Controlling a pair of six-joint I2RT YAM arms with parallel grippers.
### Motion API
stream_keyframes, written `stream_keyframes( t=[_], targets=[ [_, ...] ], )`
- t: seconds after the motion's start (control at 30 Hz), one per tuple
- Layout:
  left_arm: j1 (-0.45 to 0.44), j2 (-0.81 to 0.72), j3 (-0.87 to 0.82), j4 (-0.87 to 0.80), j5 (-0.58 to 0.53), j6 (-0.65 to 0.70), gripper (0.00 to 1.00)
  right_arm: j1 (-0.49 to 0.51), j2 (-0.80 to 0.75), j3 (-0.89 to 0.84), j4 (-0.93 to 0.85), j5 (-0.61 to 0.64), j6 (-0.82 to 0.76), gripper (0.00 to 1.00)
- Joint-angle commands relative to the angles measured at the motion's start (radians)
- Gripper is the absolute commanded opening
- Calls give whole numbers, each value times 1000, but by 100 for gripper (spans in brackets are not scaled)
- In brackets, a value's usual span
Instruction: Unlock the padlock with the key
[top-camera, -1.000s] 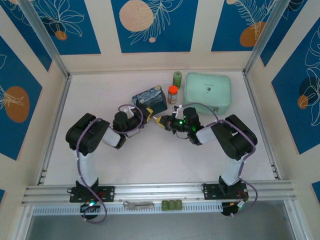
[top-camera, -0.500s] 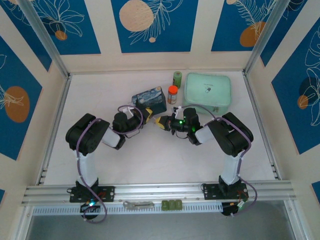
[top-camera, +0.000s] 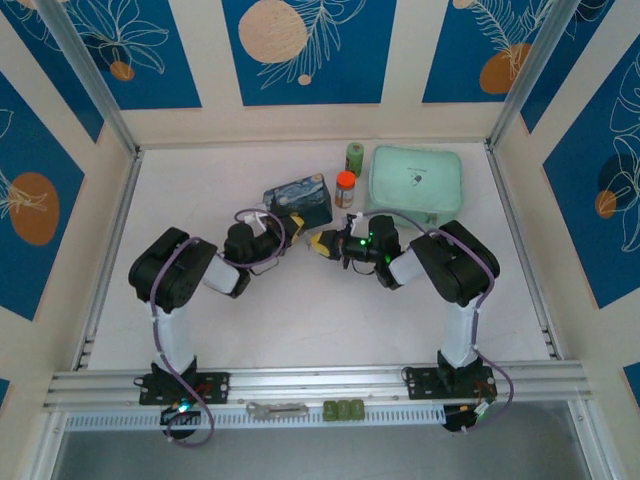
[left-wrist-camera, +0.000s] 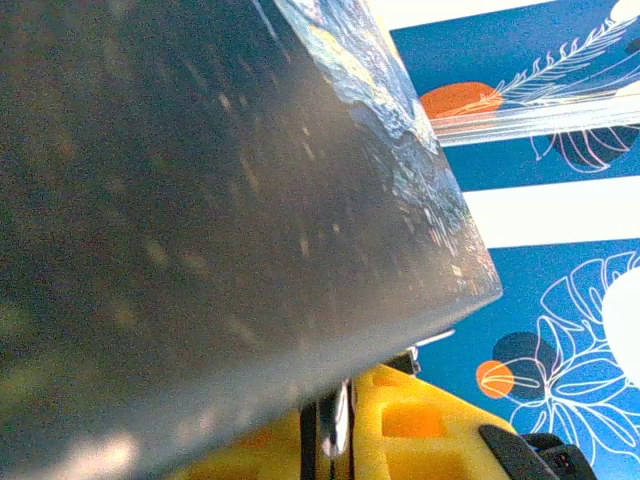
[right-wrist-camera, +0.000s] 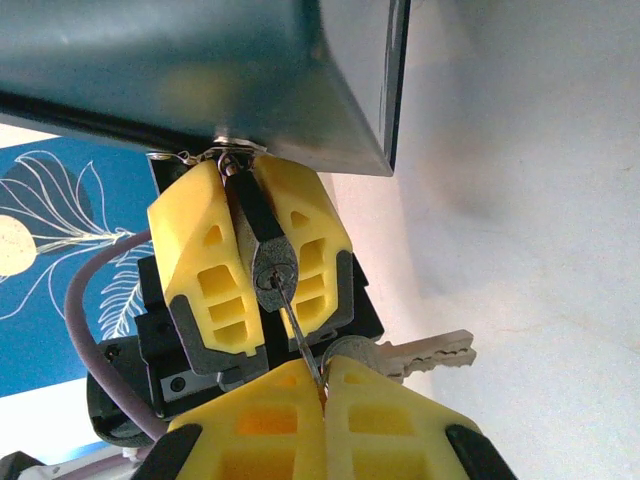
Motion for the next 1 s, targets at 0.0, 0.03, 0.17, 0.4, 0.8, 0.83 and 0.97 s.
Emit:
stream_keyframes(
  t=[0.0, 0.03, 0.17, 0.4, 0.8, 0.83, 0.97],
  targets=[
    [-46, -74, -9, 93, 179, 25, 0, -14, 18, 69, -38, 38, 33, 0],
    [-48, -76, -8, 93, 189, 31, 0, -20, 16, 75, -49, 35, 38, 0],
    [-52, -87, -1, 93, 227, 52, 0, -37, 21, 105, -88, 14, 71, 0],
    [-53, -101, -7, 93, 244, 88, 0, -28, 27, 126, -72, -3, 158, 0],
    [-54, -91, -33, 93, 119, 87, 0, 36, 30, 21, 95, 131, 253, 0],
    [-54, -85, -39, 93, 104, 83, 0, 34, 19, 11, 80, 132, 237, 0],
    [-51, -65, -61, 93, 16, 76, 0, 31, -54, -33, -24, 135, 152, 0]
  ],
)
